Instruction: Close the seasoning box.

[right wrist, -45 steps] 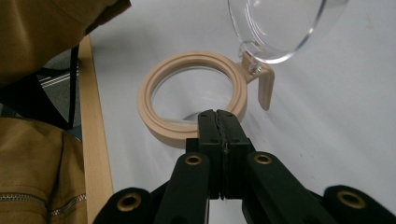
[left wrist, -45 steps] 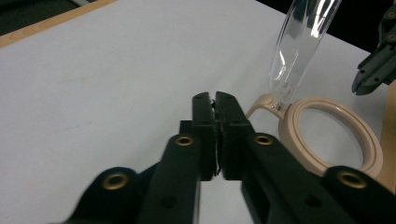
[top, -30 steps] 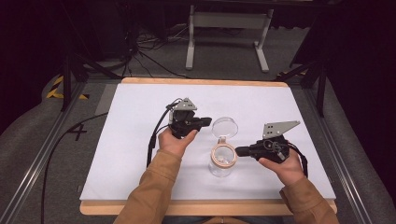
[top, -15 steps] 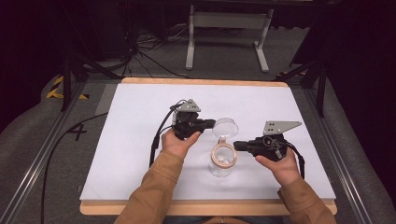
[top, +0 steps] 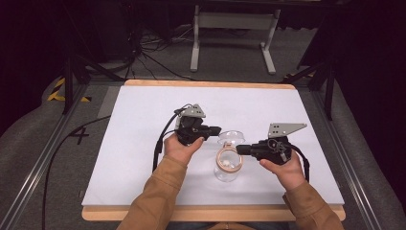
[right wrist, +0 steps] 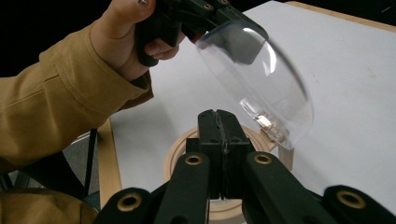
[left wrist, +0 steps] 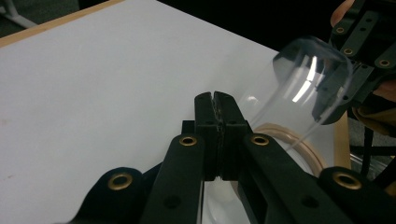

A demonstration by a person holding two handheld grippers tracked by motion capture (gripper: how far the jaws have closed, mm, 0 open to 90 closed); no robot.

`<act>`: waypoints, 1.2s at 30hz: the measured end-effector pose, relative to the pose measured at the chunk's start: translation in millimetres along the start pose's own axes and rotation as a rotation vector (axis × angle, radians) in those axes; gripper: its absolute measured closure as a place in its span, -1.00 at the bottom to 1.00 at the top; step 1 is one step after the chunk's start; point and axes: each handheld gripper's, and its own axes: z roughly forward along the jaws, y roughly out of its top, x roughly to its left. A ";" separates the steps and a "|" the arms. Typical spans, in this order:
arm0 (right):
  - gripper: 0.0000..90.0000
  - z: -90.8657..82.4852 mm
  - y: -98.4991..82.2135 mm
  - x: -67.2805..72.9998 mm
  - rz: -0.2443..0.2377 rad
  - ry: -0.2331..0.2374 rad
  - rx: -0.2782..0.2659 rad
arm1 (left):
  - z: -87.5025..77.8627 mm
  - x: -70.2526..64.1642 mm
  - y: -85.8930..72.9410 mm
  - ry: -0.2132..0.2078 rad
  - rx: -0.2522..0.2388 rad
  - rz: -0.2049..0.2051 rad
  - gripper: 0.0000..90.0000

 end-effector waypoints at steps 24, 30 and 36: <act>0.99 4.3 3.4 9.6 -0.001 0.056 0.201 | -20.1 6.8 -2.1 0.046 0.015 0.000 0.96; 0.99 8.7 0.7 11.9 0.007 0.078 0.282 | -20.5 6.7 -2.2 0.047 0.015 0.000 0.96; 0.99 11.7 -1.6 13.7 0.010 0.102 0.352 | -22.4 7.6 -2.2 0.047 0.009 -0.002 0.93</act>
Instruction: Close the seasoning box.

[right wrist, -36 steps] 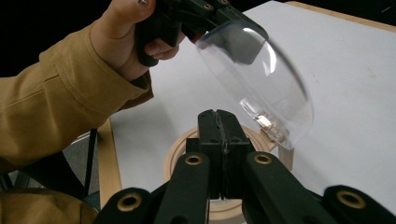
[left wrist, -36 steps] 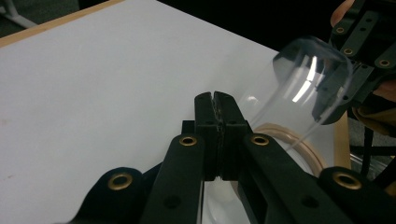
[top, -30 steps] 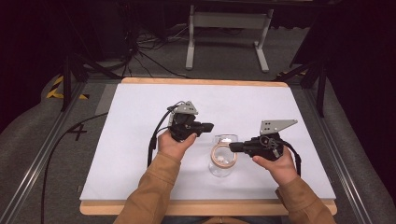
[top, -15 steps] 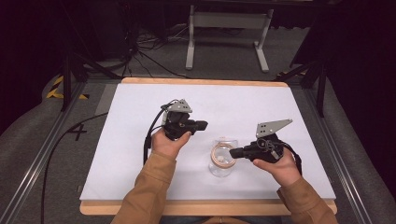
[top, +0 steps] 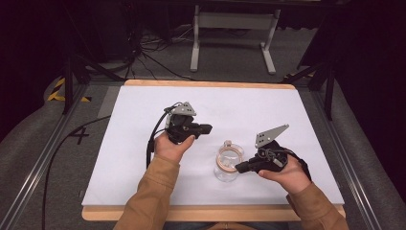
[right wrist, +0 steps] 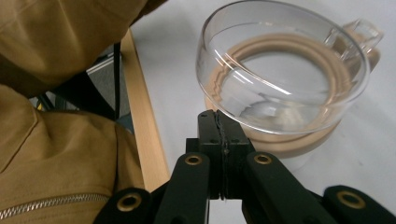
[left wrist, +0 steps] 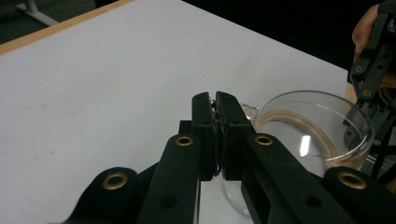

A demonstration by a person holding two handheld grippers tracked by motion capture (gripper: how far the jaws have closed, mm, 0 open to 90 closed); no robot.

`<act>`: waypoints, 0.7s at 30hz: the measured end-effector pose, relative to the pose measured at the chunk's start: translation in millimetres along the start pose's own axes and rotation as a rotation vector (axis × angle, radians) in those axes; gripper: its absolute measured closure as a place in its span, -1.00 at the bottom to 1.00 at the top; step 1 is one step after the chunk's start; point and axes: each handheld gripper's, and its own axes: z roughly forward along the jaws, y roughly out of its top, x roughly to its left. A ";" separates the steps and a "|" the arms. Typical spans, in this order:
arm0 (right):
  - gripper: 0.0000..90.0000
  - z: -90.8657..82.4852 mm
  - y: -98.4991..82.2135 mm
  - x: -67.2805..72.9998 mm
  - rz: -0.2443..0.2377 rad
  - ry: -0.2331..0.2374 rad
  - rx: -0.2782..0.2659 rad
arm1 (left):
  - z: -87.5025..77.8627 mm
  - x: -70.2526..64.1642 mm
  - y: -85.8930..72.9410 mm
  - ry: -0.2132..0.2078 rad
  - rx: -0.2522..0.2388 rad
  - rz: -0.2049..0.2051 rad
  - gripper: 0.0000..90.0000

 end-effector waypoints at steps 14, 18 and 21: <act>0.98 -18.1 7.8 1.2 -0.044 -0.054 -0.070 | -14.4 0.1 -8.1 0.047 -0.008 -0.022 0.85; 0.90 -28.5 8.6 -5.4 -0.037 -0.113 -0.138 | -21.3 1.7 -12.3 0.071 -0.011 -0.032 0.81; 0.83 -40.9 7.0 -14.0 -0.020 -0.181 -0.202 | -27.0 2.9 -15.3 0.089 -0.016 -0.048 0.78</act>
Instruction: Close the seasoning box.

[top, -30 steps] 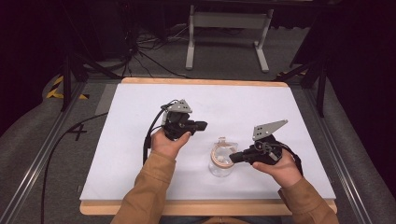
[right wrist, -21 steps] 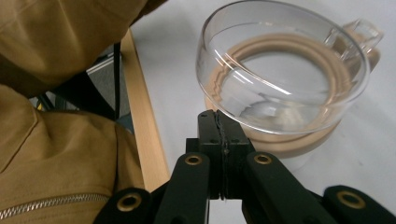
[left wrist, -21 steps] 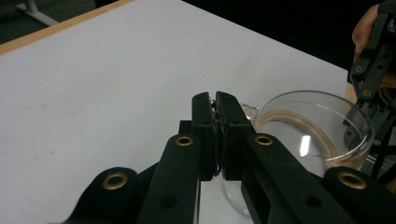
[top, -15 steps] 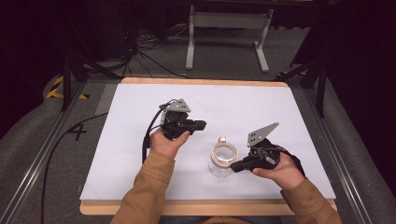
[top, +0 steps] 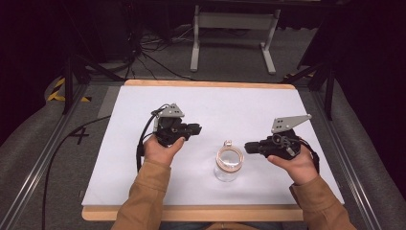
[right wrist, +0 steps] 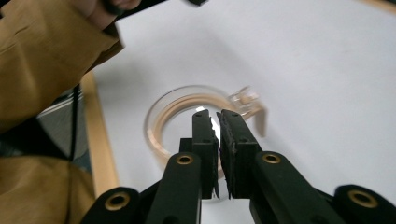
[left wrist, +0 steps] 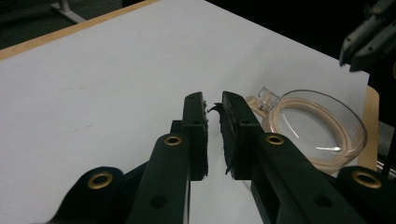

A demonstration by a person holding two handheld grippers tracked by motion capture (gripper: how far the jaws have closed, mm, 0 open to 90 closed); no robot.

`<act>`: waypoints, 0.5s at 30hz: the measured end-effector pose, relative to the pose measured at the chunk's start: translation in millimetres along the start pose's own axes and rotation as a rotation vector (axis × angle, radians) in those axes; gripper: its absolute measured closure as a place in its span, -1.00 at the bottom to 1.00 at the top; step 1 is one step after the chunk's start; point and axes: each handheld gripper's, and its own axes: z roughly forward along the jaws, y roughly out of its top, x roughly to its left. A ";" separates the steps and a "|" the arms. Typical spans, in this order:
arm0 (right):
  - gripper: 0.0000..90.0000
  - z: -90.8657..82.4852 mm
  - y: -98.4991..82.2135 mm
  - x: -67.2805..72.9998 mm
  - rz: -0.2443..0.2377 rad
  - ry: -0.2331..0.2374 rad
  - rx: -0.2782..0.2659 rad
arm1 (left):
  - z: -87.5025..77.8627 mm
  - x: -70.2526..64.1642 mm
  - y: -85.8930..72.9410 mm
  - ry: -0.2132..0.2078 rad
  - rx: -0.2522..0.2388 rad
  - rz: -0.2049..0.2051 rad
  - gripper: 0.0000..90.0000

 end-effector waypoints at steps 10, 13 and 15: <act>0.65 -25.8 -12.6 -32.2 0.088 -0.170 -0.080 | -5.8 7.6 -4.6 0.038 -0.011 -0.014 0.74; 0.59 -34.0 -18.6 -42.3 0.115 -0.218 -0.082 | -6.0 10.6 -5.8 0.050 -0.014 -0.013 0.72; 0.57 -36.0 -20.2 -44.9 0.122 -0.232 -0.078 | -6.6 13.2 -7.4 0.061 -0.005 -0.020 0.70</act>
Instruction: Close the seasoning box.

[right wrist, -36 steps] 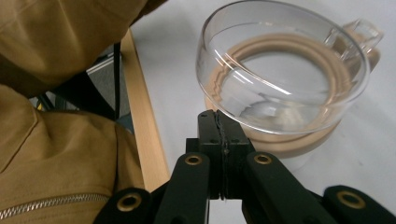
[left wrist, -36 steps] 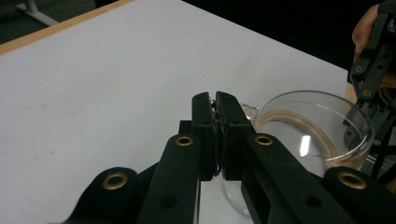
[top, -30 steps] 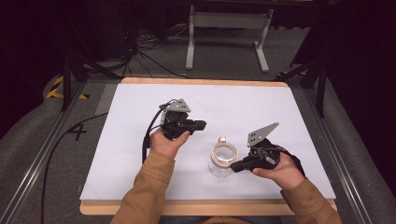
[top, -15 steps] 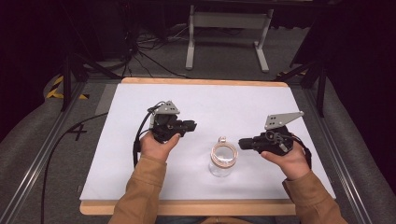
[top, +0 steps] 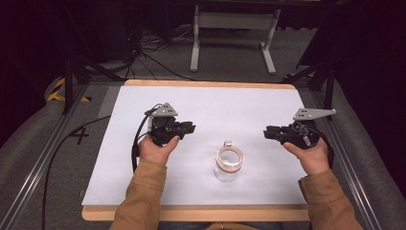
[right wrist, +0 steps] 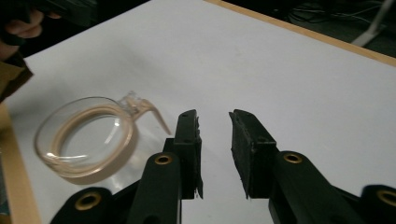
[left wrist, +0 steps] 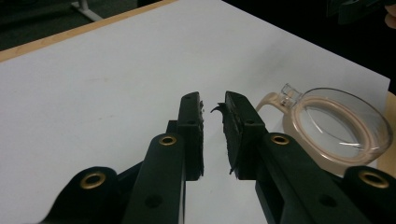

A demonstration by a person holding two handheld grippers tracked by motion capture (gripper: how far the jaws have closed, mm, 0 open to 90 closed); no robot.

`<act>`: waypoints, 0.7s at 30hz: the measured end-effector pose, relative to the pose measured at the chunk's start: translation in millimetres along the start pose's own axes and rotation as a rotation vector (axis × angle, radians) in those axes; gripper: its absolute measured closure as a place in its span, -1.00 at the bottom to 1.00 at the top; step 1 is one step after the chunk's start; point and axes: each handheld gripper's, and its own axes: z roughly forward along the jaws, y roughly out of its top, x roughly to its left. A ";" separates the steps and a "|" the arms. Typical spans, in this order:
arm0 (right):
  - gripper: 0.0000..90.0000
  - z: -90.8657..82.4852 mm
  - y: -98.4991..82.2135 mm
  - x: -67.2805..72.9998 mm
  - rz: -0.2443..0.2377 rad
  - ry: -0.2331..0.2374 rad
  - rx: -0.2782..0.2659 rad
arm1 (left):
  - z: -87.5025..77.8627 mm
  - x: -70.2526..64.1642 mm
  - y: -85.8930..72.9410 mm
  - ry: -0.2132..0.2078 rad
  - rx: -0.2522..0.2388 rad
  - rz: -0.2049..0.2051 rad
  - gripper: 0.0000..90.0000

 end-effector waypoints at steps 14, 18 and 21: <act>0.30 8.9 -26.3 -45.1 0.059 -0.187 0.109 | 3.5 30.1 -22.2 0.126 0.035 -0.064 0.57; 0.26 14.5 -37.7 -59.0 0.083 -0.219 0.145 | 8.1 40.3 -31.6 0.154 0.071 -0.066 0.50; 0.23 18.1 -45.4 -67.6 0.091 -0.228 0.155 | 12.3 46.1 -38.1 0.189 0.079 -0.069 0.44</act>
